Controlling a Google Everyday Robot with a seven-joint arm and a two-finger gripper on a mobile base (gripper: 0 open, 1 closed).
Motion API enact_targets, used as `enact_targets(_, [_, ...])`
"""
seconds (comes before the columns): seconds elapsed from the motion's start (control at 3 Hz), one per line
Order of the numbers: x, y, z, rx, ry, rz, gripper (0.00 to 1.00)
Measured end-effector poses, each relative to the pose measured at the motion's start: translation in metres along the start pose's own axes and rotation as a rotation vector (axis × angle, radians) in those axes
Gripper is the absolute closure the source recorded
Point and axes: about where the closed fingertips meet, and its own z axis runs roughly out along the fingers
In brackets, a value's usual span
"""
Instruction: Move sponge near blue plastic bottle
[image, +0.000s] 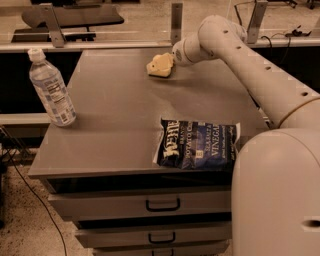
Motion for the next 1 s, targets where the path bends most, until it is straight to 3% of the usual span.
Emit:
enact_targets(0.33, [-0.004,0.004,-0.001,-0.018,-0.027,-0.004,0.4])
enact_targets(1.0, [0.015,0.036,-0.005,-0.109,0.016,-0.037,0.86])
